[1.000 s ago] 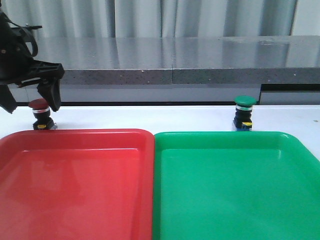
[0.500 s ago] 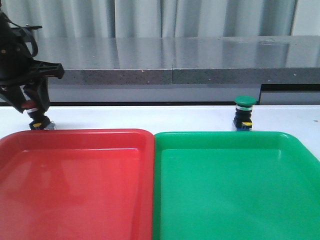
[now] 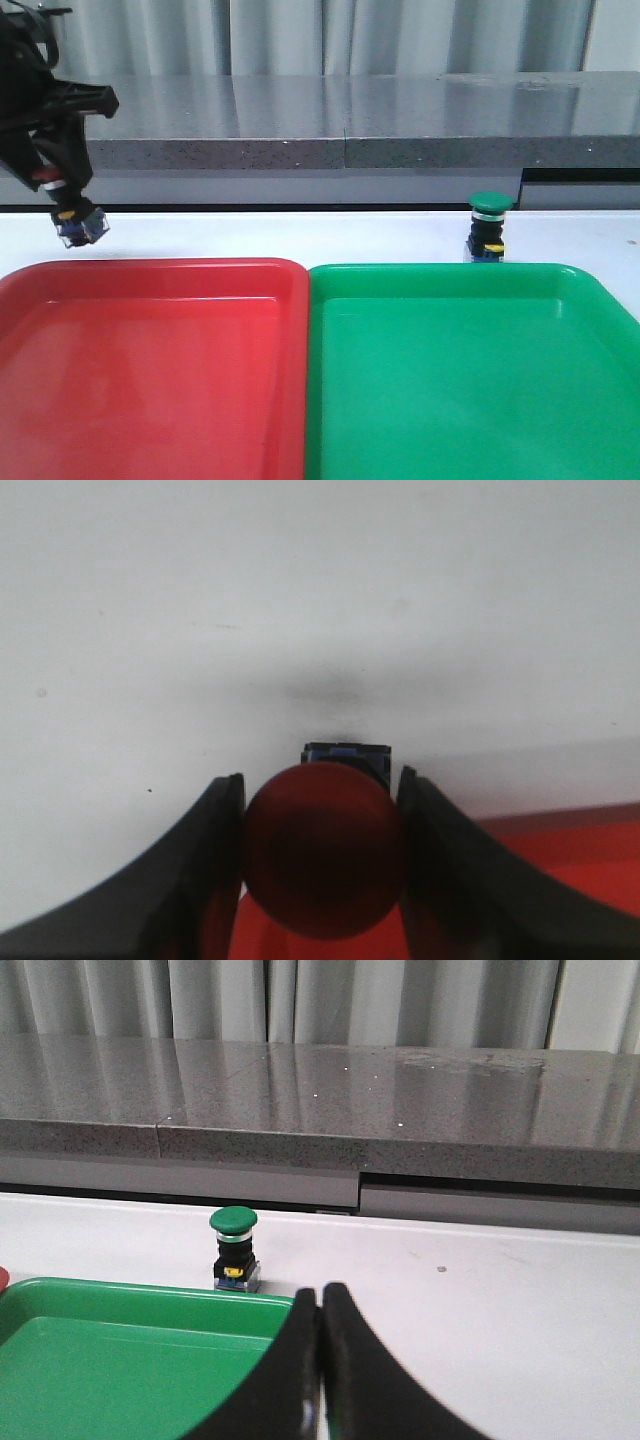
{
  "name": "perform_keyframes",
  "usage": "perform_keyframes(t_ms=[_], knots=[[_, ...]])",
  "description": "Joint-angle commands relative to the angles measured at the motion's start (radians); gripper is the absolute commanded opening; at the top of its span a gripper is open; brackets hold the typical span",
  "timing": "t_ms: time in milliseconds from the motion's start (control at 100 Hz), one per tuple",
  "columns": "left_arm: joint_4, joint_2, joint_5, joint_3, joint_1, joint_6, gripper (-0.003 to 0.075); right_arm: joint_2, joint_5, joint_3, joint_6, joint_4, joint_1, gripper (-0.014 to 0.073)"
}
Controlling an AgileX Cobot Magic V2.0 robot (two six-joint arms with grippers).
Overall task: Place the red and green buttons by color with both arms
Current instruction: 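Lift the red button with the left gripper and carry it over the red tray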
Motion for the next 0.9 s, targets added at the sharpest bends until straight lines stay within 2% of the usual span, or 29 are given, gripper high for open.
perform_keyframes(t_ms=[0, 210, 500, 890], knots=[[-0.004, -0.1, 0.003, -0.033, -0.005, 0.003, 0.0009, -0.017, -0.071, -0.014, -0.003, -0.001, -0.006, -0.0067], [-0.01, -0.179, 0.073, -0.029, -0.033, -0.01, 0.0009, -0.017, -0.071, -0.014, -0.003, -0.001, -0.006, -0.0067], [0.004, -0.204, 0.091, 0.023, -0.15, -0.088, 0.0009, -0.017, -0.071, -0.014, -0.003, -0.001, -0.006, -0.0067], [0.263, -0.211, 0.049, 0.173, -0.357, -0.404, 0.0009, -0.017, -0.071, -0.014, -0.003, -0.001, -0.006, -0.0067]])
